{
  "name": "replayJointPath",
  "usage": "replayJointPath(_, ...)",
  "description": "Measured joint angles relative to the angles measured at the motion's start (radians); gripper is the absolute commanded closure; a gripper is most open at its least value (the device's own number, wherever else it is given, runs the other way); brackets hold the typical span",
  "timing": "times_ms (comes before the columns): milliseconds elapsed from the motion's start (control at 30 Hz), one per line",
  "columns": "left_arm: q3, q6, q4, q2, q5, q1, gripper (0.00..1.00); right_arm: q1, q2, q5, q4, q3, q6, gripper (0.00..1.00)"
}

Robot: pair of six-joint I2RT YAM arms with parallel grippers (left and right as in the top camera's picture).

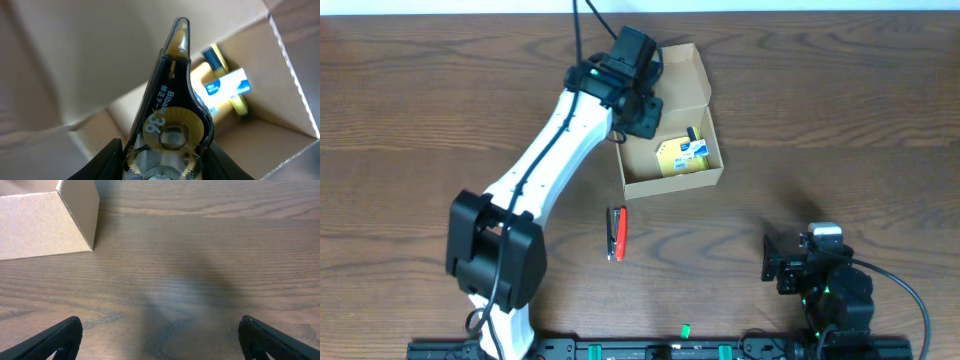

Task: Pack container
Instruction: 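Carry the correction tape into the cardboard box and release it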

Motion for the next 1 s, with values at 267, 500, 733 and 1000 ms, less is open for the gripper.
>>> replayJointPath(267,0.0,0.0,-0.088,0.051,0.033,-0.04,0.71,0.0,0.0,0.0,0.0,0.0,0.0,0.01)
replayJointPath(500,0.0,0.0,-0.103,0.105,0.037,-0.04,0.63,0.0,0.0,0.0,0.0,0.0,0.0,0.01)
replayJointPath(733,0.0,0.001,-0.106,0.126,0.037,-0.04,0.4,0.0,0.0,0.0,0.0,0.0,0.0,0.01)
replayJointPath(1000,0.0,-0.003,-0.106,0.126,0.036,-0.039,0.31,0.0,0.0,0.0,0.0,0.0,0.0,0.01)
